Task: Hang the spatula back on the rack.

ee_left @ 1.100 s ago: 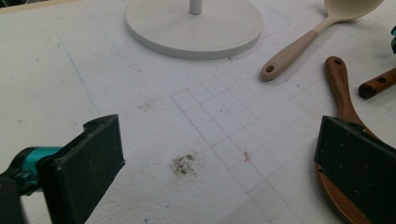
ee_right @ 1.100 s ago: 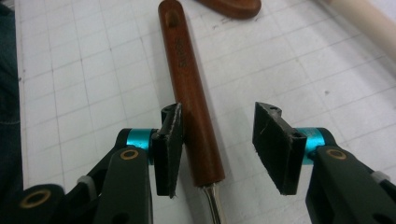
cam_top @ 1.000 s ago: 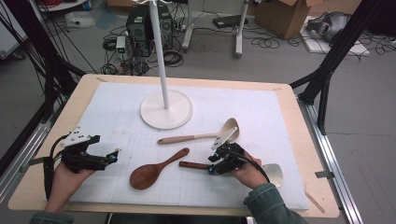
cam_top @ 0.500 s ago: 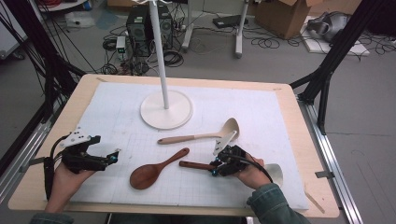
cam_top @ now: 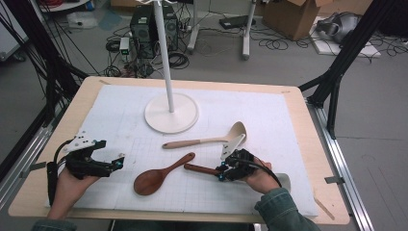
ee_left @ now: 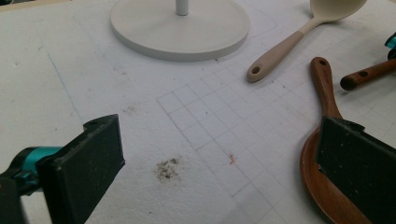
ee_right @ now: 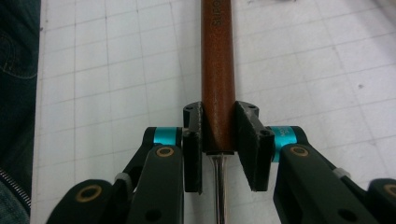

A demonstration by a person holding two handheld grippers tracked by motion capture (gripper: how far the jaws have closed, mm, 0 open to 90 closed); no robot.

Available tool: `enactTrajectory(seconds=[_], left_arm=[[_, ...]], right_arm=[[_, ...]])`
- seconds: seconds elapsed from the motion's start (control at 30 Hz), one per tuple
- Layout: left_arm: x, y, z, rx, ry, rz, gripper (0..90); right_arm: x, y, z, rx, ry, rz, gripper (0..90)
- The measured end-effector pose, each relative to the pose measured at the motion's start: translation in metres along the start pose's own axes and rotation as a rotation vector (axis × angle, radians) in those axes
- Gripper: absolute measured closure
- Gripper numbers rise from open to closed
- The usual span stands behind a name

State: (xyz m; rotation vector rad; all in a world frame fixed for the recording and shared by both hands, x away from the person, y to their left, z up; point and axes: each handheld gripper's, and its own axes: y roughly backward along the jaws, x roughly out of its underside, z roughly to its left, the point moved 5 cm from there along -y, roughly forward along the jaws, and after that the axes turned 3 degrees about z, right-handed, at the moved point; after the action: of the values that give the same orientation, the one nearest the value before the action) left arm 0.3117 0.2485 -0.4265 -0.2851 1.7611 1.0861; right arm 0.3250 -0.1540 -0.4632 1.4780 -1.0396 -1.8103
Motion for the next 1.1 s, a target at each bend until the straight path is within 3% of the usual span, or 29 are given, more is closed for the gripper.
enactTrajectory(seconds=[0.27, 0.63, 0.77, 1.1], left_arm=[[-0.005, -0.002, -0.006, 0.025, 0.001, -0.01, 1.8], [-0.016, -0.009, -0.017, 0.077, -0.018, -0.009, 2.9], [-0.021, -0.012, -0.022, 0.102, -0.039, -0.003, 7.5], [-0.036, -0.019, -0.038, 0.19, -0.034, -0.016, 18.9]], right_arm=[[-0.006, 0.007, -0.001, 0.003, 0.015, -0.064, 73.3], [-0.03, 0.019, -0.002, 0.002, 0.014, -0.158, 73.3], [-0.041, 0.022, -0.002, 0.0, 0.013, -0.196, 73.2], [-0.063, 0.02, -0.003, -0.002, 0.02, -0.248, 73.2]])
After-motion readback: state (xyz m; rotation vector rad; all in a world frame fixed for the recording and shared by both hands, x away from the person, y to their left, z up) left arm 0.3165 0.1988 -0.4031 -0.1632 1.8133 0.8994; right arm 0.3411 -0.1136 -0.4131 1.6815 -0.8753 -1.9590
